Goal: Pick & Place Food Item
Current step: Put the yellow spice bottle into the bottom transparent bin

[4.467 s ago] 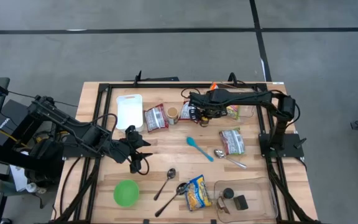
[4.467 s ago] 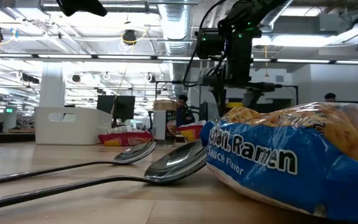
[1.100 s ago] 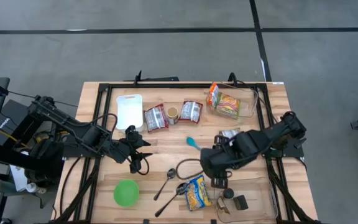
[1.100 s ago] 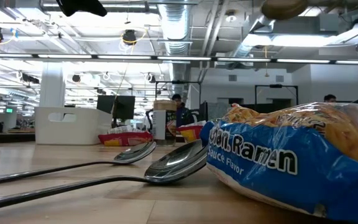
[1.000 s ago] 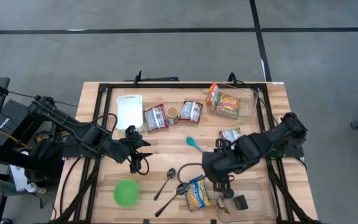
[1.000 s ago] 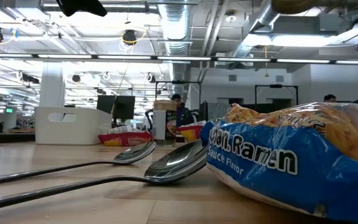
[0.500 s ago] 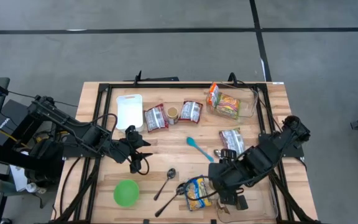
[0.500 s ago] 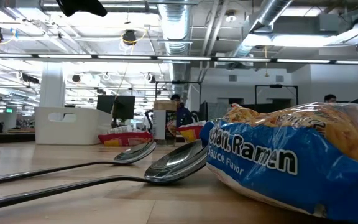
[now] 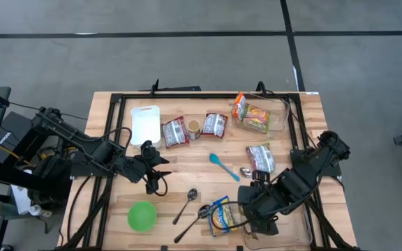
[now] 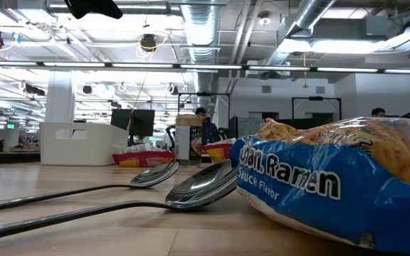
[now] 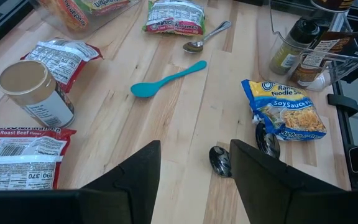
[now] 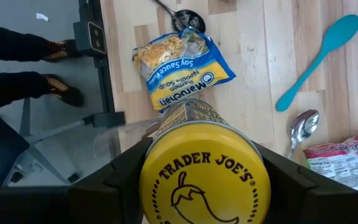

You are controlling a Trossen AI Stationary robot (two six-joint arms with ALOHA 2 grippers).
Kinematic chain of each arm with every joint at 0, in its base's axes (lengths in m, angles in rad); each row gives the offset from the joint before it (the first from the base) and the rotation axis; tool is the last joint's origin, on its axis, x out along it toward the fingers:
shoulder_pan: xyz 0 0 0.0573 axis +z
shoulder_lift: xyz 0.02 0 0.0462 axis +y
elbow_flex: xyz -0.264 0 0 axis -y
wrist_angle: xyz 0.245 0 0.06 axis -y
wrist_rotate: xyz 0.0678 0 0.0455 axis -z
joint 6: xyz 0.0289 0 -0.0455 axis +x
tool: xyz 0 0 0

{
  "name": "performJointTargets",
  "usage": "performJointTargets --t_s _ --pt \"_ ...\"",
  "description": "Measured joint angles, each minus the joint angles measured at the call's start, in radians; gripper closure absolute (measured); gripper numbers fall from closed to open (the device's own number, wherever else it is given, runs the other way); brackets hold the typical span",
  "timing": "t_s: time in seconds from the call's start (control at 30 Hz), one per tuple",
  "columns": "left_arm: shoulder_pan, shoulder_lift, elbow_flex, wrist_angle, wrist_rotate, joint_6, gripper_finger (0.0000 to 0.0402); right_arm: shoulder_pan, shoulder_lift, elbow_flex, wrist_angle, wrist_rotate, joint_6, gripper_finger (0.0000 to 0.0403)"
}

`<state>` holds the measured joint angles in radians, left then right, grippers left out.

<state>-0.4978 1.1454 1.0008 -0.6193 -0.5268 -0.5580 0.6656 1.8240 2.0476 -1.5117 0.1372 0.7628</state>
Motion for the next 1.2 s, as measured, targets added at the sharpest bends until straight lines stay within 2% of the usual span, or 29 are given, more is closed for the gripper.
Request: performJointTargets --t_s 0.63,1.2 --pt "0.000 0.000 0.000 0.000 0.000 0.000 0.0215 0.041 0.000 0.000 -0.011 -0.009 -0.043 0.0188" --pt "0.000 0.000 0.000 0.000 0.000 0.000 0.0215 0.073 0.000 0.000 -0.025 -0.062 -0.303 0.0182"
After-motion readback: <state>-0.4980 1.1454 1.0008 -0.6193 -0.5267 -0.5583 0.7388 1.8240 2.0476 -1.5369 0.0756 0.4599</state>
